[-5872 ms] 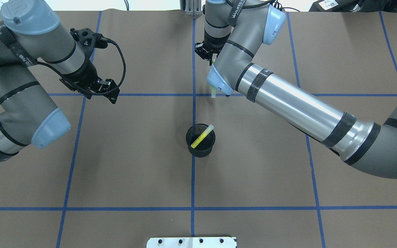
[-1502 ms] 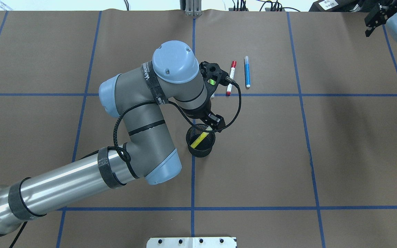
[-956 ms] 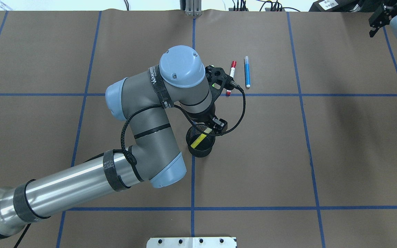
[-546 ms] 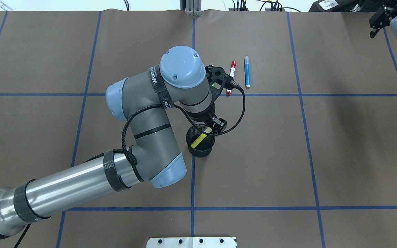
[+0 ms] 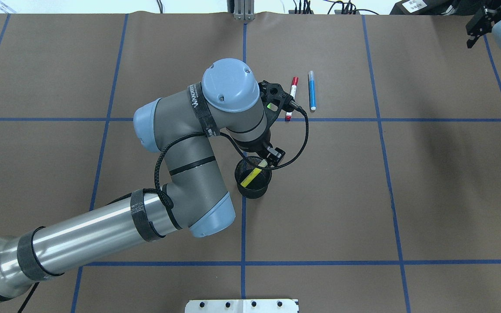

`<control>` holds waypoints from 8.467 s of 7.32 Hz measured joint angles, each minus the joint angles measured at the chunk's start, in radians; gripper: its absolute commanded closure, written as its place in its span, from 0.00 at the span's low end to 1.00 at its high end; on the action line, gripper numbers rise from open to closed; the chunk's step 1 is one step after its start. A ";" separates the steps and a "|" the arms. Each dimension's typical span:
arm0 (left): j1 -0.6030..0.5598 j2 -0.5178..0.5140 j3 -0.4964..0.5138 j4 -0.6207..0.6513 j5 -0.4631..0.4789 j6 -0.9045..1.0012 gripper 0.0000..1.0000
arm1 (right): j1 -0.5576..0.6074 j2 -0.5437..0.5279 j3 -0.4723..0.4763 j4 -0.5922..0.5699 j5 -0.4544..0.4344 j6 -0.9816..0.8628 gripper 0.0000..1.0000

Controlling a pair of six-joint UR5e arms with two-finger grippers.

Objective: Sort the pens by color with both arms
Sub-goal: 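Lower the left gripper down over the pen cup, then align and close the left gripper on the yellow highlighter, then lift the yellow highlighter out of the cup with the left gripper, then lower the yellow highlighter beside the green highlighter and open the left gripper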

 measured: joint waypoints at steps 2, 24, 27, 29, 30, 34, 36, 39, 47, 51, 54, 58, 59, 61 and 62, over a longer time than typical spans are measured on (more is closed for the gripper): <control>0.000 0.002 0.000 0.000 0.016 0.001 0.32 | 0.000 0.000 0.000 0.000 -0.001 0.001 0.02; 0.027 0.013 -0.015 0.007 0.049 -0.003 0.67 | -0.002 -0.001 -0.008 0.002 -0.001 0.002 0.02; 0.026 0.017 -0.015 0.007 0.049 -0.003 0.83 | -0.002 -0.001 -0.008 0.002 -0.001 0.002 0.02; 0.026 0.018 -0.017 0.008 0.049 -0.006 0.85 | -0.002 -0.001 -0.008 0.002 -0.001 0.002 0.02; 0.026 0.018 -0.023 0.008 0.048 -0.008 0.86 | -0.002 -0.001 -0.008 0.002 -0.001 0.002 0.02; 0.024 0.012 -0.113 0.085 0.046 -0.012 0.88 | -0.002 -0.001 -0.007 0.003 -0.001 0.002 0.02; 0.002 -0.026 -0.132 0.145 0.040 -0.024 0.90 | -0.001 -0.002 -0.005 0.003 0.000 0.002 0.02; -0.124 -0.111 -0.101 0.256 -0.065 -0.030 0.93 | -0.001 -0.003 -0.001 0.003 -0.001 0.002 0.02; -0.306 -0.253 0.409 0.154 -0.259 -0.099 0.90 | -0.001 -0.065 0.046 0.122 0.026 0.003 0.02; -0.253 -0.279 0.578 -0.089 -0.276 -0.356 0.88 | -0.002 -0.066 0.065 0.124 0.030 0.004 0.02; -0.244 -0.281 0.650 -0.199 -0.259 -0.396 0.88 | -0.002 -0.068 0.075 0.124 0.031 0.005 0.02; -0.239 -0.282 0.667 -0.246 -0.242 -0.401 0.81 | -0.002 -0.072 0.081 0.123 0.032 0.006 0.02; -0.236 -0.282 0.671 -0.254 -0.239 -0.401 0.74 | -0.002 -0.074 0.084 0.123 0.034 0.006 0.02; -0.234 -0.281 0.675 -0.265 -0.236 -0.401 0.59 | -0.001 -0.077 0.088 0.123 0.045 0.007 0.02; -0.233 -0.279 0.676 -0.269 -0.235 -0.401 0.56 | -0.001 -0.078 0.088 0.123 0.048 0.007 0.02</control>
